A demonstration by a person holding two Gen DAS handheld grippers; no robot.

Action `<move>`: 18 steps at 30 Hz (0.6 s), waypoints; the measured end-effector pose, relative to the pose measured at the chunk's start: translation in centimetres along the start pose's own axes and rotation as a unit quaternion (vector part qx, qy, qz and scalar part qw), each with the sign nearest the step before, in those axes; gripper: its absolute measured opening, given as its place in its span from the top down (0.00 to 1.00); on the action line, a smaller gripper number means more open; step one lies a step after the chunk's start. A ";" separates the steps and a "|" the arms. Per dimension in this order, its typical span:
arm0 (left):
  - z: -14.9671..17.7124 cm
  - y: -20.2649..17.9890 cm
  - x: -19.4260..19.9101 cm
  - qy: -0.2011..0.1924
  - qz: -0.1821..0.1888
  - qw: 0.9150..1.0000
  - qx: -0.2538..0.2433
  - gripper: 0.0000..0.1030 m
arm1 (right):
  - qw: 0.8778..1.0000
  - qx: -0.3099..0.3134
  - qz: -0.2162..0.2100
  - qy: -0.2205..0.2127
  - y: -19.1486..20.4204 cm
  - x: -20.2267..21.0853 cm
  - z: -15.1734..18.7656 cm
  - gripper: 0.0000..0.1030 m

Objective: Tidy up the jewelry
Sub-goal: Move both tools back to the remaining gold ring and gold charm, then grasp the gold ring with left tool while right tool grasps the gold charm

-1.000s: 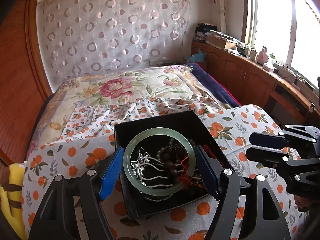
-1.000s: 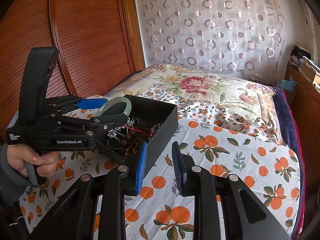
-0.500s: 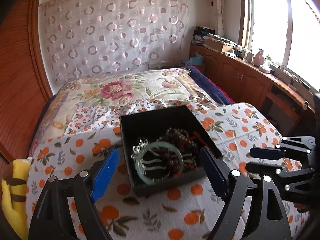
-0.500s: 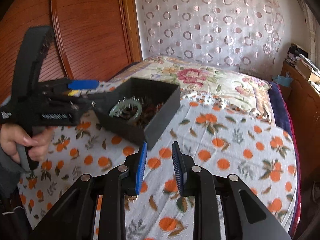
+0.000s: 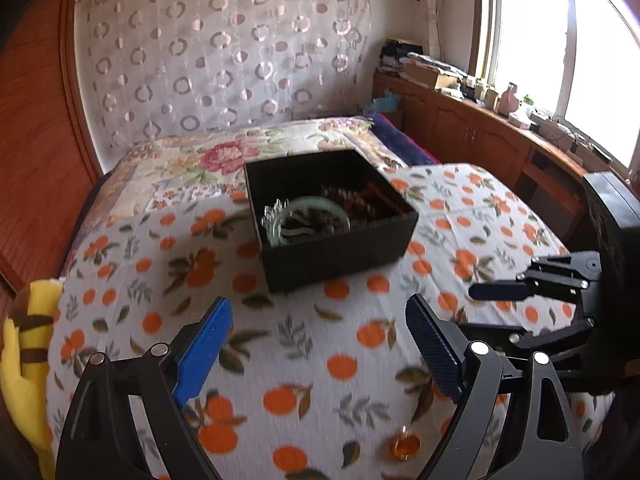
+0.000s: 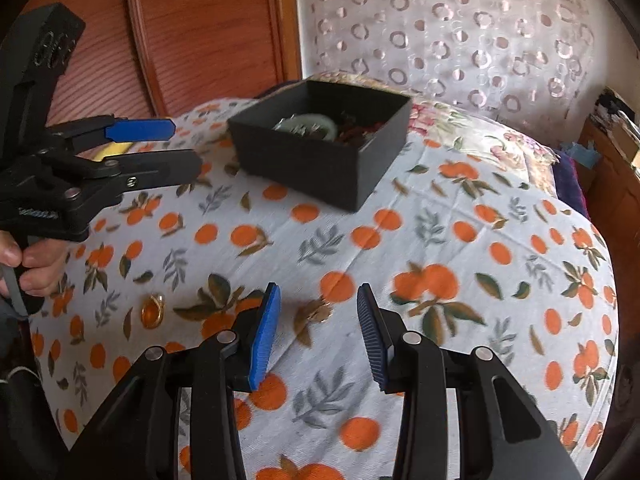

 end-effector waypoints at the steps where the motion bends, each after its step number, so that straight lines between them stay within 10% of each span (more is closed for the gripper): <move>1: 0.5 0.0 0.0 0.006 0.002 1.000 0.001 0.17 | 1.000 0.005 0.005 0.002 0.2 -0.1 0.1 0.59; 5: 2.1 0.1 -0.4 0.023 0.004 1.000 0.001 0.17 | 1.000 0.016 0.010 0.004 0.7 -0.3 0.6 0.84; 18: 5.8 -2.7 0.4 0.054 0.037 0.998 -0.023 0.17 | 1.000 -0.010 0.007 -0.013 0.5 2.1 2.0 0.84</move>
Point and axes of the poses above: each gripper's, at about its wrist camera, not at the fingertips, and x roughly against the way its jaws point, y to its left, z to its underside, the point moved 1 cm from there along -x, roughly the way its jaws point, and after that the axes turned 6 degrees about y, right-handed, at the moved point
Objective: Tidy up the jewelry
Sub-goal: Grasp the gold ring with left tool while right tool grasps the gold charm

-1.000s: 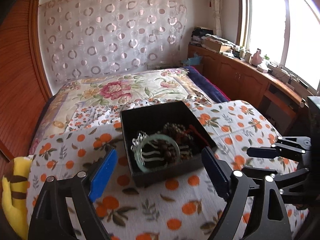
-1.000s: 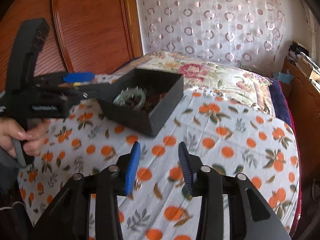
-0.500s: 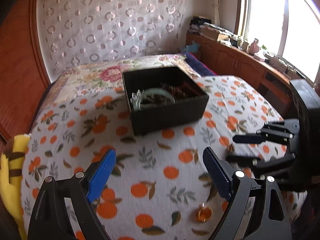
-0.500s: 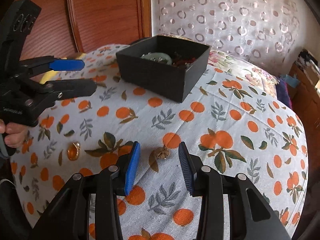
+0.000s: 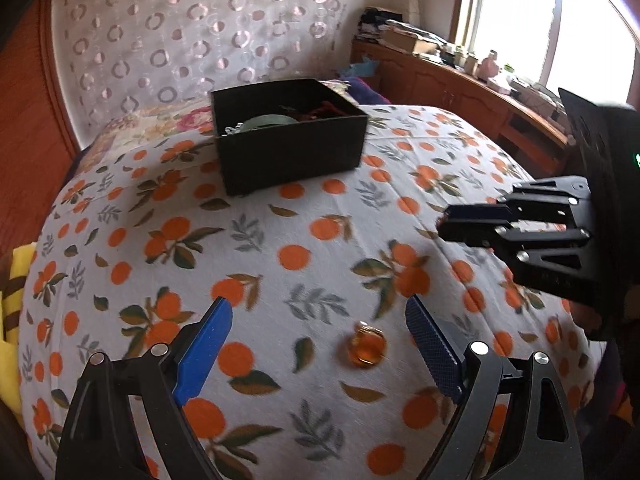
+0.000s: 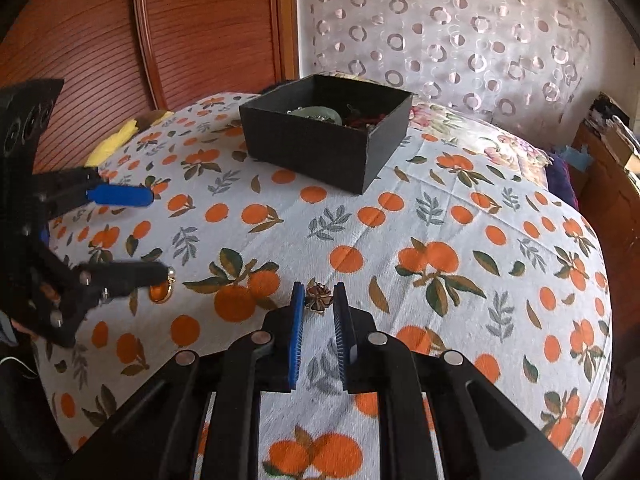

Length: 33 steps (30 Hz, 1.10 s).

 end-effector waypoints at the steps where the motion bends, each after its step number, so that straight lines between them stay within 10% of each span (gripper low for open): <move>1: 0.0 -0.2 0.0 0.001 0.000 1.000 -0.003 0.18 | 1.000 -0.001 0.000 -0.001 0.0 0.2 0.1 0.84; 12: 1.0 -1.9 -0.3 0.012 -0.007 0.999 -0.032 0.52 | 1.000 -0.007 -0.003 -0.009 0.0 1.0 0.5 0.84; 19: 1.1 -2.3 -0.8 0.016 -0.011 0.999 -0.035 0.54 | 1.000 -0.008 -0.010 -0.010 0.1 0.8 0.3 0.84; 24: 1.0 -2.3 -0.8 0.015 -0.009 0.999 -0.040 0.82 | 1.000 -0.006 -0.012 -0.010 0.2 0.5 0.1 0.84; 33: -0.2 -1.0 -0.1 -0.003 -0.010 1.000 -0.021 0.82 | 1.000 -0.002 -0.016 -0.014 0.2 0.4 -0.6 0.84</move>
Point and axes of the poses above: each gripper's, at about its wrist camera, not at the fingertips, and x roughly against the way its jaws point, y to its left, z to its underside, the point moved 1 cm from there along -x, roughly the way its jaws point, and after that the axes turned 6 degrees about y, right-handed, at the moved point
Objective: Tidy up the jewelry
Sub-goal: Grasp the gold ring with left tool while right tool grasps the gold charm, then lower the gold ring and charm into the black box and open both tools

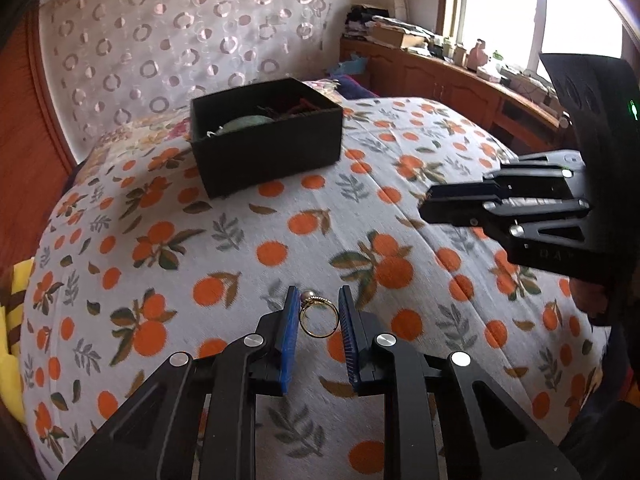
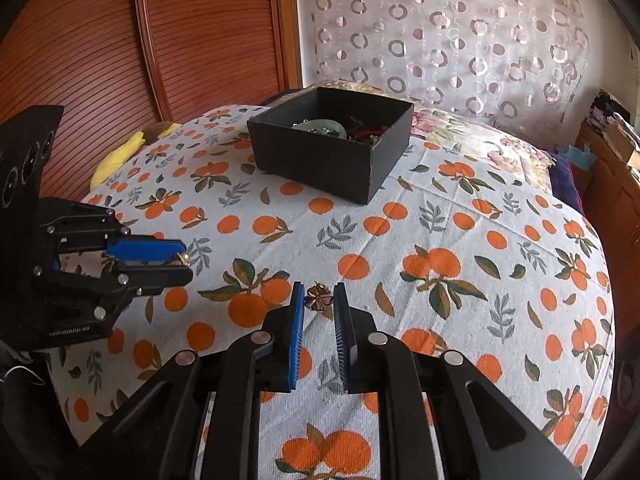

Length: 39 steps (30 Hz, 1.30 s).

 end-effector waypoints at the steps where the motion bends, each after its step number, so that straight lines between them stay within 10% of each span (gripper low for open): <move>1: -0.3 0.3 0.0 -0.002 -0.002 1.000 0.001 0.82 | 1.000 0.001 0.000 -0.001 0.0 0.0 -0.2 0.84; 39: -11.1 7.2 -1.0 -0.066 -0.036 0.996 0.044 0.82 | 0.998 0.005 -0.021 -0.053 -3.3 -3.2 -11.1 0.83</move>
Point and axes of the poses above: each gripper's, at about its wrist camera, not at the fingertips, and x roughly against the way its jaws point, y to its left, z to its underside, the point moved 1 cm from there along -x, roughly the way its jaws point, and after that the axes turned 6 degrees about y, right-handed, at the moved point
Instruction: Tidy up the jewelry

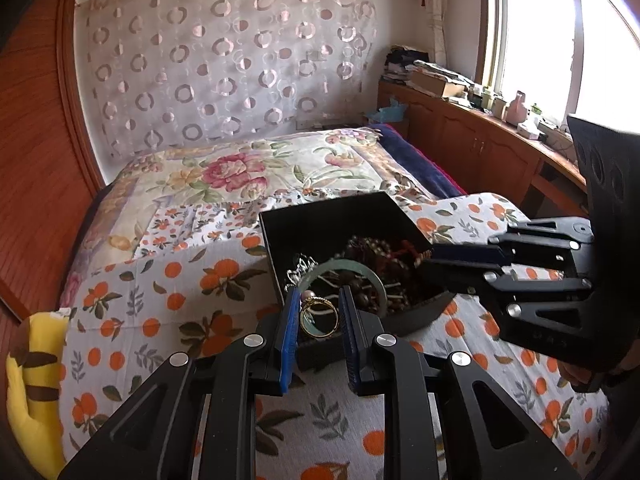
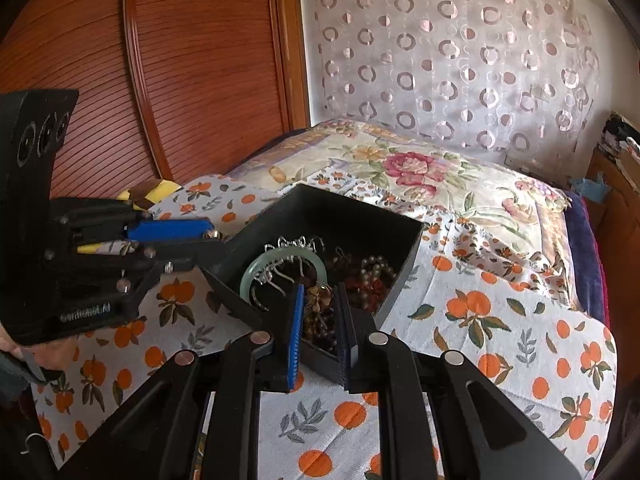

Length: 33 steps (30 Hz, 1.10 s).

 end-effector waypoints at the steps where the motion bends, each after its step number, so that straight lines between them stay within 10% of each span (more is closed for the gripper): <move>1: -0.2 0.0 -0.1 -0.001 -0.001 1.000 0.001 0.82 | 1.000 -0.004 0.002 -0.001 -0.2 0.0 0.1 0.83; 16: -2.6 -0.4 -2.3 -0.004 -0.006 1.000 0.004 0.82 | 0.999 -0.023 0.019 -0.017 -0.9 2.1 1.5 0.74; 27: -1.4 -1.2 -0.8 -0.012 -0.021 1.000 0.014 0.32 | 0.998 -0.051 0.039 -0.023 -1.1 3.9 3.7 0.72; 33: 1.1 -1.6 2.5 -0.025 -0.038 0.999 0.028 0.16 | 0.994 -0.080 0.063 -0.048 -0.2 6.3 5.1 0.30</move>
Point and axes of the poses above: each gripper's, at about its wrist camera, not at the fingertips, and x roughly against the way its jaws point, y to its left, z to its underside, the point moved 1 cm from there along -x, roughly the way its jaws point, and after that the axes turned 6 degrees about y, right-handed, at the moved point
